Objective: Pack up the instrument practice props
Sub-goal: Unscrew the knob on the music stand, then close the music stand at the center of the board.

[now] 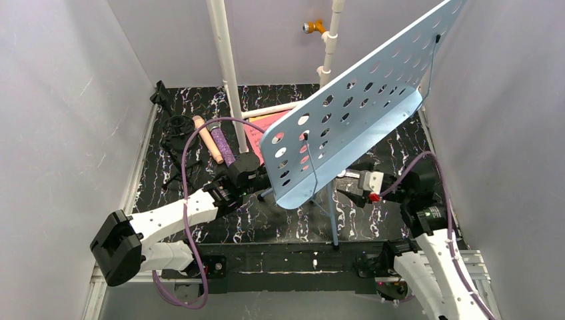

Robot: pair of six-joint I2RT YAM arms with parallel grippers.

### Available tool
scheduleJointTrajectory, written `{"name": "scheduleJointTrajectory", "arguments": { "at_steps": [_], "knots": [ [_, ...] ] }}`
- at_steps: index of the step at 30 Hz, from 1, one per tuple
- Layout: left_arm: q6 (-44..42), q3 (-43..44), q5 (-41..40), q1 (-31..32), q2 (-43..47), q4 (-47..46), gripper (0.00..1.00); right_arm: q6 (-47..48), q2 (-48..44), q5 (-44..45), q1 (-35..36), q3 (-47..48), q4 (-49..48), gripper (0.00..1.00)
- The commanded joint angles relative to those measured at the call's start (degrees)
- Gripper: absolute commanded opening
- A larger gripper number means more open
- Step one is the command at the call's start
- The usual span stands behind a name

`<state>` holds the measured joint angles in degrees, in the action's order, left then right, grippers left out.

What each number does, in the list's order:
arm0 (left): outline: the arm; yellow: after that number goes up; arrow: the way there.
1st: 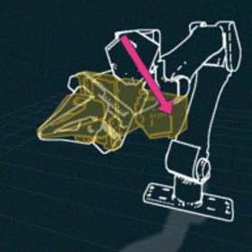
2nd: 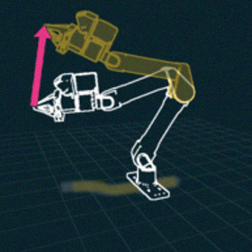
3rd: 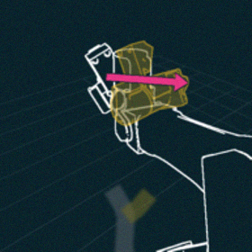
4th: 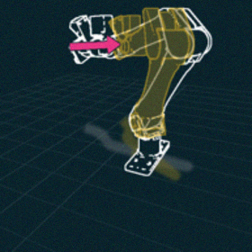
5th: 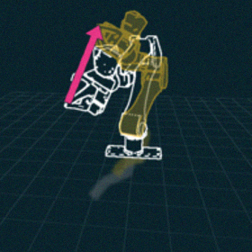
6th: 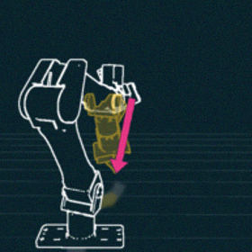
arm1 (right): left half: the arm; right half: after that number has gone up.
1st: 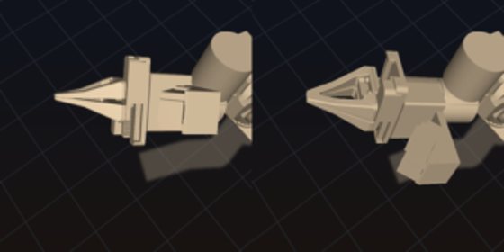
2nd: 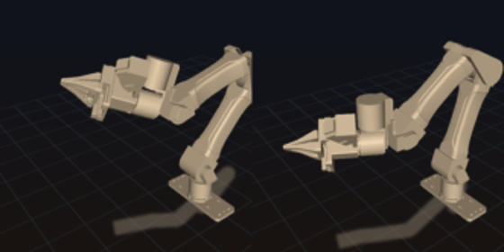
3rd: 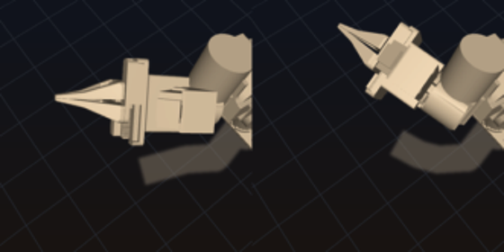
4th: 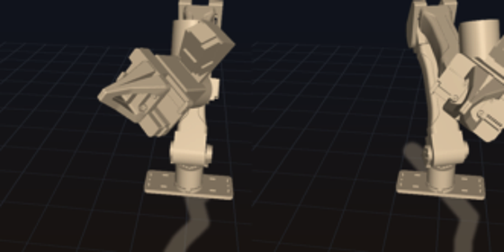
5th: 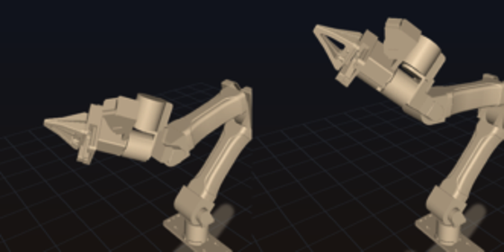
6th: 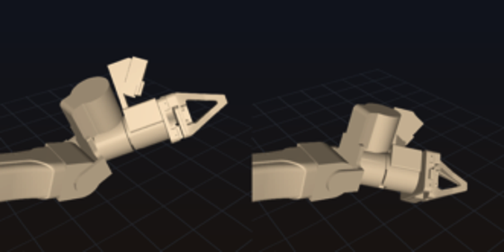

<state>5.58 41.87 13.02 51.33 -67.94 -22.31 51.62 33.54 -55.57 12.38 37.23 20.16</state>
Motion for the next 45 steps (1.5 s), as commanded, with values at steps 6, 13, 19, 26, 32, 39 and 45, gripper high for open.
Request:
{"name": "scheduleJointTrajectory", "arguments": {
  "at_steps": [6,13,19,26,32,39,45],
  "knots": [
    [7.2,1.01,1.83,0.09,-0.8,2.18,0.0,-21.39,10.94,10.03,-0.43,-9.98,-29.09,0.76],
    [7.45,1.66,2.7,0.15,-1.81,2.23,0.0,-20.44,19.83,8.68,0.01,-11.49,-43.02,0.75],
    [7.64,2.68,3.53,0.13,-3.59,1.88,0.0,-15.74,21.55,6.32,1.26,-12.19,-42.99,0.57],
    [9.36,3.71,3.75,0.09,-3.7,1.18,0.0,-13.23,20.31,2.79,1.42,-8.78,-38.75,0.01],
    [13.7,6.38,3.76,0.15,-3.35,0.39,0.0,-20.91,18.66,1.55,1.42,-0.11,-30.89,0.01],
    [16.53,9.31,4.13,0.16,-6.35,-2.56,0.0,-33.37,17.27,2.1,1.44,1.76,-32.29,0.01],
    [17.21,12.17,5.55,0.24,-10.09,-4.44,0.0,-37.61,16.67,3.71,1.5,-0.74,-37.33,0.01]
  ]
}}
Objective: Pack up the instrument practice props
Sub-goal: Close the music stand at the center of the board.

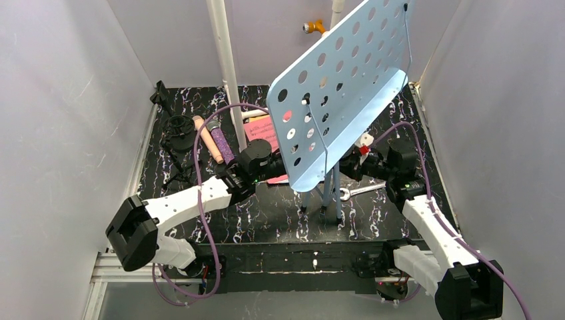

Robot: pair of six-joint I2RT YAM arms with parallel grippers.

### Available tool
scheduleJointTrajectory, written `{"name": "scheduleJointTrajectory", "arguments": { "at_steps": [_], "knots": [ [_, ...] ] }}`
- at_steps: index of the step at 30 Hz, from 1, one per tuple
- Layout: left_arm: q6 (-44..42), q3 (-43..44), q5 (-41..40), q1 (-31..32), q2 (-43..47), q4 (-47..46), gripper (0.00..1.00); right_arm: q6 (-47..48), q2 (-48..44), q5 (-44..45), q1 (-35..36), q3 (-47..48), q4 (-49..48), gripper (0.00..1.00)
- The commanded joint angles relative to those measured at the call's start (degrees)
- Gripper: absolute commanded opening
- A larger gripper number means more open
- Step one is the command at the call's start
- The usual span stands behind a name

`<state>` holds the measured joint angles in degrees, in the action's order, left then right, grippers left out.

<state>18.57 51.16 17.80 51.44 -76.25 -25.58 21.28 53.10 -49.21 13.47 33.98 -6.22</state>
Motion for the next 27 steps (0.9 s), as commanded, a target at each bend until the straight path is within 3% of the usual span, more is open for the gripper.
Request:
{"name": "scheduleJointTrajectory", "arguments": {
  "at_steps": [1,8,14,27],
  "knots": [
    [4.24,3.36,0.9,0.21,-2.1,-1.5,0.0,-8.74,-2.96,-2.71,0.41,2.3,-12.74,0.01],
    [4.13,6.98,1.84,0.29,-4.64,-2.7,0.0,-18.76,-3.05,-2.5,0.32,3.53,-21.13,0.01],
    [4.11,10.18,1.35,0.27,-5.69,-3.02,0.0,-24.6,-3.33,-0.74,0.0,6.6,-21.47,0.01],
    [6.11,12.88,-1.09,-0.03,-10.52,-2.94,0.0,-33.2,-7.24,8.42,-0.34,7.53,-7.4,0.01]
  ]
}}
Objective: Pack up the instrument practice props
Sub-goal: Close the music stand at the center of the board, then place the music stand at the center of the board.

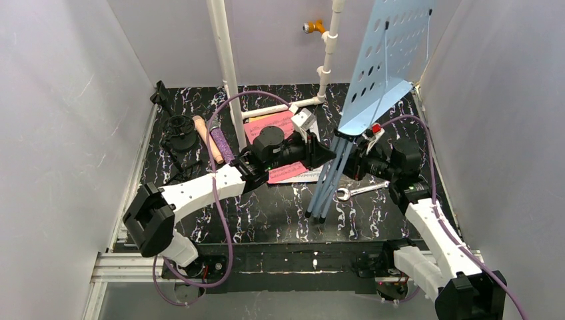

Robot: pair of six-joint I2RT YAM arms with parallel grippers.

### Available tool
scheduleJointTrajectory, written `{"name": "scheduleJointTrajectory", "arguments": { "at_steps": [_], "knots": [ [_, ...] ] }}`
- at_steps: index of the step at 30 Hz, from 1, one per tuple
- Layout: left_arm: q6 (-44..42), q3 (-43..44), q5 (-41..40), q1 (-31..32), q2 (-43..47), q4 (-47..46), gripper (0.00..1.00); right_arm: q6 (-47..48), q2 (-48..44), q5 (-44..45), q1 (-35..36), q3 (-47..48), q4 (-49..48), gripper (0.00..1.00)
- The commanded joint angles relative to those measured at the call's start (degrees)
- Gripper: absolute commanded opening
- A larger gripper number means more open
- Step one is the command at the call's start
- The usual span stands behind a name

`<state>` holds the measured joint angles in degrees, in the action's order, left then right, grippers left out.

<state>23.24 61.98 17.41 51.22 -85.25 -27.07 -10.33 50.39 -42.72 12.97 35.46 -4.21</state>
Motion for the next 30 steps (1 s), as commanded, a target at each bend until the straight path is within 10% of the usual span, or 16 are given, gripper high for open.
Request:
{"name": "scheduleJointTrajectory", "arguments": {
  "at_steps": [1,30],
  "knots": [
    [1.58,1.95,-0.71,-0.14,-2.19,-1.42,0.0,-1.54,-4.66,2.76,0.05,5.72,-8.66,0.01],
    [10.0,9.02,8.68,-2.44,-25.18,-1.52,0.0,-11.21,-6.32,12.76,-2.16,-7.77,-10.17,0.01]
  ]
}}
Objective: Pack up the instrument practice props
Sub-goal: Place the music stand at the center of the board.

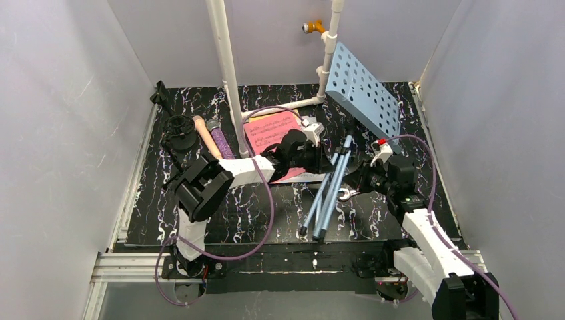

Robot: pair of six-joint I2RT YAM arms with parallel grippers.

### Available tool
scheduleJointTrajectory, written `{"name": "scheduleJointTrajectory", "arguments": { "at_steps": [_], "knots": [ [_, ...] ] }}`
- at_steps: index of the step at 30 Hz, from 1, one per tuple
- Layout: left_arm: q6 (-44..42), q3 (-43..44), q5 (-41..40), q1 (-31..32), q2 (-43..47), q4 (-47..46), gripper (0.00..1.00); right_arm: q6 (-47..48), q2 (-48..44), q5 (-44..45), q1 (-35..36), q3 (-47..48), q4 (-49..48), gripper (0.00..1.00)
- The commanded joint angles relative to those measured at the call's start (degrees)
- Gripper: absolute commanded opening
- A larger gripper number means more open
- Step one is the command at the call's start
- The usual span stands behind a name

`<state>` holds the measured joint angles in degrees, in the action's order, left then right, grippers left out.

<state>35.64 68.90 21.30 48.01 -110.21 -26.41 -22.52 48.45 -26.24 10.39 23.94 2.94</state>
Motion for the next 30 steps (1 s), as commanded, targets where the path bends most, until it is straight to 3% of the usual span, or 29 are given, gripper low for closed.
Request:
{"name": "scheduleJointTrajectory", "arguments": {
  "at_steps": [1,7,16,17,19,22,26,30],
  "knots": [
    [-1.63,2.3,5.07,0.81,-0.57,-2.22,0.0,1.1,-4.66,-3.1,0.42,4.01,-16.02,0.01],
    [3.26,4.0,6.21,0.88,-3.64,-2.12,0.0,2.09,-7.55,2.33,0.42,3.74,-7.77,0.01],
    [5.94,2.94,3.37,1.11,-4.09,-1.89,0.0,4.49,-9.08,2.11,0.31,3.83,-7.03,0.01],
    [5.81,2.3,2.3,0.99,-3.25,-1.33,0.0,5.45,-9.25,1.65,0.21,4.16,-6.64,0.05],
    [4.8,0.97,-0.65,0.95,-0.92,0.85,0.15,7.92,-9.85,0.78,-0.2,5.43,-5.01,0.19],
    [2.43,-0.92,-3.97,0.95,3.5,5.16,0.26,11.35,-10.4,-0.92,-1.14,7.85,-2.34,0.41],
    [-0.77,-3.43,-9.06,1.07,9.6,12.29,0.56,14.44,-10.08,-2.63,-2.34,11.16,3.12,0.72],
    [-3.39,-6.12,-10.04,1.2,15.8,16.11,0.7,17.39,-9.23,-2.03,-3.21,15.3,8.37,0.96]
  ]
}}
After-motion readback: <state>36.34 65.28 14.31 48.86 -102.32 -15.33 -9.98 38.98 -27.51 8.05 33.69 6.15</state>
